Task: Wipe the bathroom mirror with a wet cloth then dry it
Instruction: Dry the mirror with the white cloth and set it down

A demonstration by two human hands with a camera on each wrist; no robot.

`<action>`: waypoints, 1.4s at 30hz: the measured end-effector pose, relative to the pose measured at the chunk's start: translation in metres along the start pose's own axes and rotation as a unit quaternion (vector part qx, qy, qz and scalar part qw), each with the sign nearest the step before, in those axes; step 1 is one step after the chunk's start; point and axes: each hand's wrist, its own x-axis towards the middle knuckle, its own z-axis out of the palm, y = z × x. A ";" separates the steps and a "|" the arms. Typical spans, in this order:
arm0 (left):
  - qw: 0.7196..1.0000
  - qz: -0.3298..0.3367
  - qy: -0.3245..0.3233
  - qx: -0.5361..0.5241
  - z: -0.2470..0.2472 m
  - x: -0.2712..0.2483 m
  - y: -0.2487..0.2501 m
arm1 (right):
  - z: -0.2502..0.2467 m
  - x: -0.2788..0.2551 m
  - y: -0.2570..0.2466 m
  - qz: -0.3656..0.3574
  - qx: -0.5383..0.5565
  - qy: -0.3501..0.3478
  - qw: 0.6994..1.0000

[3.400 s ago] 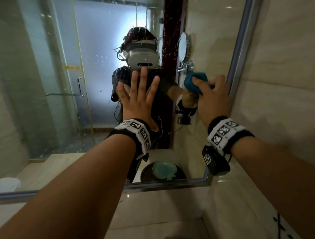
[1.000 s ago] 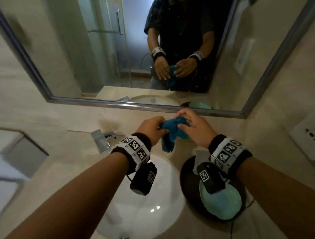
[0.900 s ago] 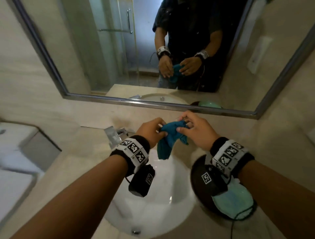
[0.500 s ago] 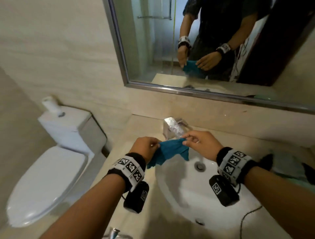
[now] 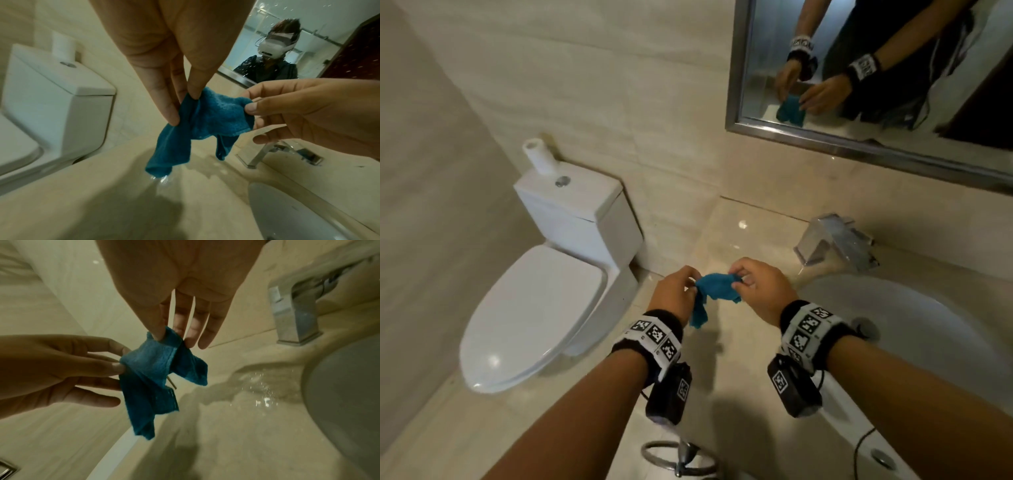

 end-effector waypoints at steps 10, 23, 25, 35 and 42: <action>0.960 -0.002 -0.195 0.202 0.024 -0.001 -0.072 | 0.061 -0.014 0.053 -0.004 -0.236 -0.216 0.947; 0.920 0.087 -0.173 0.342 0.044 0.011 0.027 | -0.029 -0.051 0.056 0.021 -0.247 -0.138 0.959; 0.909 0.122 -0.181 0.354 0.067 0.013 0.057 | -0.063 -0.069 0.074 0.053 -0.246 -0.116 0.961; 0.842 0.286 -0.260 0.376 0.245 -0.013 0.212 | -0.241 -0.222 0.206 0.297 -0.230 -0.017 0.926; 0.798 0.345 -0.316 0.379 0.366 -0.034 0.284 | -0.322 -0.282 0.281 0.396 -0.197 0.066 0.894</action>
